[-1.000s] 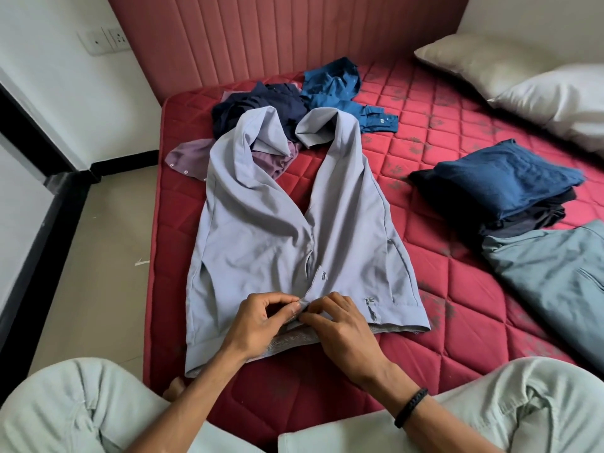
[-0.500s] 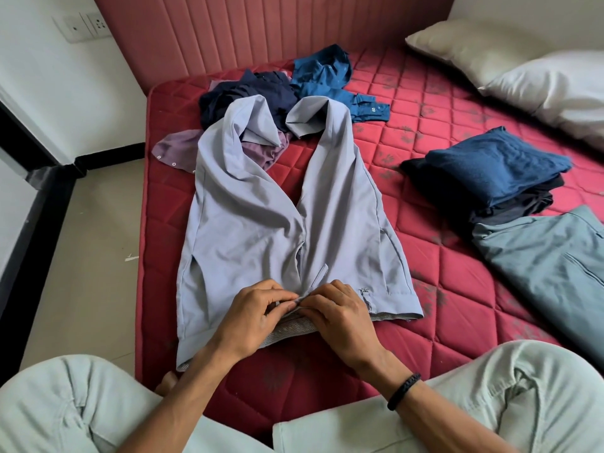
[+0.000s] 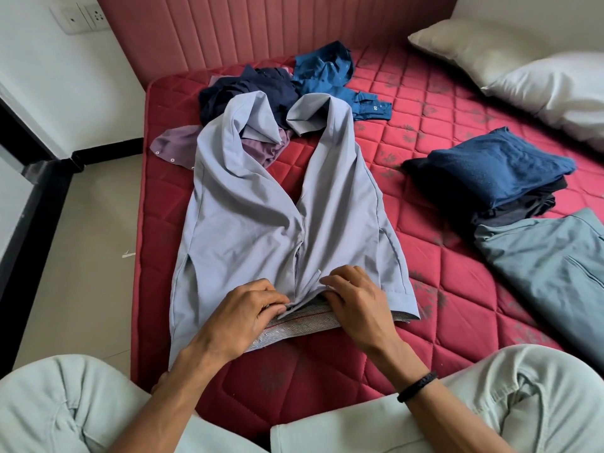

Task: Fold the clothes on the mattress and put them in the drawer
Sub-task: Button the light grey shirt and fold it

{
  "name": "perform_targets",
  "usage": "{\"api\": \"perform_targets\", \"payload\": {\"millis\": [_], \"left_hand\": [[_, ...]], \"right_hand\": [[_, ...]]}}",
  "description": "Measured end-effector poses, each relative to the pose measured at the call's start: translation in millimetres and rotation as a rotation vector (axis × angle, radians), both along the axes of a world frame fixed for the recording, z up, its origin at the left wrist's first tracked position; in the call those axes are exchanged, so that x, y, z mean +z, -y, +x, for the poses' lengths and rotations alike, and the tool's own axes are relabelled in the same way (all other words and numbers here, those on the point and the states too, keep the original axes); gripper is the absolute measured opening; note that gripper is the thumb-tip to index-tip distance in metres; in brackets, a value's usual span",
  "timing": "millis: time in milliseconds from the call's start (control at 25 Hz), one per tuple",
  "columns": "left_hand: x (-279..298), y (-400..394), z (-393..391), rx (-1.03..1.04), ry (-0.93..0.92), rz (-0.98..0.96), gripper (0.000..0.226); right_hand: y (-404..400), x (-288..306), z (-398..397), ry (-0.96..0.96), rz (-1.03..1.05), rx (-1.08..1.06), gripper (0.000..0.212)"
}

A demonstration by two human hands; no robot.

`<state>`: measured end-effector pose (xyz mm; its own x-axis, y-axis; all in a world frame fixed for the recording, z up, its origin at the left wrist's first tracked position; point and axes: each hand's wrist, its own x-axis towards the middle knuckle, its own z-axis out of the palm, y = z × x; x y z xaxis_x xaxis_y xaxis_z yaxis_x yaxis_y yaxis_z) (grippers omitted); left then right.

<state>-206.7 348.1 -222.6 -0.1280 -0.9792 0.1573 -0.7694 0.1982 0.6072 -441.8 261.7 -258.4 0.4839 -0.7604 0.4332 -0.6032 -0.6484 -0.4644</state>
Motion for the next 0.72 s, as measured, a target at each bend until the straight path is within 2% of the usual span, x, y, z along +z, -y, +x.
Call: {"api": "perform_targets", "payload": {"millis": [120, 200, 320, 520, 720], "left_hand": [[0.7, -3.4, -6.4, 0.045, -0.068, 0.081, 0.015], [4.4, 0.8, -14.6, 0.11, -0.102, 0.056, 0.025], [8.3, 20.6, -33.2, 0.175, -0.222, -0.003, 0.027], [-11.9, 25.3, -58.0, 0.265, -0.401, 0.0, 0.008], [-19.1, 27.6, -51.2, 0.368, -0.591, 0.106, 0.012]], "right_hand": [[9.3, -0.9, -7.5, 0.031, 0.018, -0.033, 0.013], [6.8, -1.9, -3.8, 0.016, 0.016, 0.005, 0.014], [6.3, -3.9, -0.6, 0.013, 0.018, 0.052, 0.014], [6.1, -3.2, -5.7, 0.06, 0.049, 0.08, 0.02], [9.0, 3.0, -2.1, 0.082, 0.072, 0.106, 0.018]]}}
